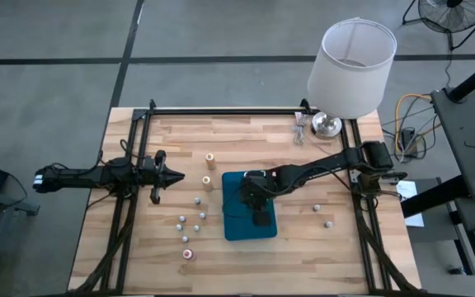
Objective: Pick & Place food coloring
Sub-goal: Put the small purple food coloring bottle into the blue bin
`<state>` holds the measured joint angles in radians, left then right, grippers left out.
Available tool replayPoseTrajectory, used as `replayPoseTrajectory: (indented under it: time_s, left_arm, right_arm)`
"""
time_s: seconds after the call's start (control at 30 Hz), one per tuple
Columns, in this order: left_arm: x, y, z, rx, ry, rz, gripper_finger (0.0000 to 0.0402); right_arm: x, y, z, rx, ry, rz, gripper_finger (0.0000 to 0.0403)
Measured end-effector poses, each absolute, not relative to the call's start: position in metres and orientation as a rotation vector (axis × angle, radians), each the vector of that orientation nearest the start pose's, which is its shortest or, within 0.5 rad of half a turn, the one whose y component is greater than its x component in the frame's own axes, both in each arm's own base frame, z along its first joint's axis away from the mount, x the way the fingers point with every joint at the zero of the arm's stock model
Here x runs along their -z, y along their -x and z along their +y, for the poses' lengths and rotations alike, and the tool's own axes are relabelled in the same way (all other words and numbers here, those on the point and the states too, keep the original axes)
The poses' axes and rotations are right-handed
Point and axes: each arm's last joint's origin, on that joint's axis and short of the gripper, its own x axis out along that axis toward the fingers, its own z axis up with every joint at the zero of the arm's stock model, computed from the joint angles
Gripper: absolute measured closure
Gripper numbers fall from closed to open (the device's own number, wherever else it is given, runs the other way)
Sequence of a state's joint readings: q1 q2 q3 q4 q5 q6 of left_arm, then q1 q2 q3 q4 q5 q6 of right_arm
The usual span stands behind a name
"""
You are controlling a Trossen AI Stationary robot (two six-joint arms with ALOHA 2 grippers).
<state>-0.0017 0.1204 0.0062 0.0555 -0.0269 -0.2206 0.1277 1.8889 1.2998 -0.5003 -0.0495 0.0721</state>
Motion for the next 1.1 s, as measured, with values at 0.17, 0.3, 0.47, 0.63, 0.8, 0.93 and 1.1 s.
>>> replayPoseTrajectory:
  time_s: [0.17, 0.3, 0.47, 0.63, 0.8, 0.93, 1.1]
  left_arm:
    - [-0.161, -0.105, 0.001, -0.032, 0.220, 0.057, 0.0402]
    - [-0.161, -0.105, 0.001, -0.032, 0.220, 0.060, 0.0402]
    - [-0.161, -0.105, 0.001, -0.032, 0.220, 0.060, 0.0402]
    - [-0.161, -0.105, 0.001, -0.032, 0.220, 0.060, 0.0402]
    - [-0.161, -0.105, 0.001, -0.032, 0.220, 0.060, 0.0402]
    - [-0.161, -0.105, 0.001, -0.032, 0.220, 0.060, 0.0402]
    - [-0.161, -0.105, 0.001, -0.032, 0.220, 0.060, 0.0402]
  right_arm:
    - [-0.180, -0.381, 0.055, -0.138, -0.006, 1.078, 0.0359]
    - [-0.181, -0.382, 0.059, -0.158, 0.013, 1.050, 0.0359]
    - [-0.180, -0.382, 0.064, -0.167, 0.020, 1.036, 0.0359]
    - [-0.173, -0.379, 0.067, -0.145, 0.026, 1.031, 0.0359]
    - [-0.171, -0.378, 0.071, -0.151, 0.021, 1.018, 0.0359]
    - [-0.171, -0.378, 0.071, -0.154, 0.024, 1.012, 0.0359]
    - [-0.167, -0.376, 0.071, -0.138, 0.048, 1.021, 0.0359]
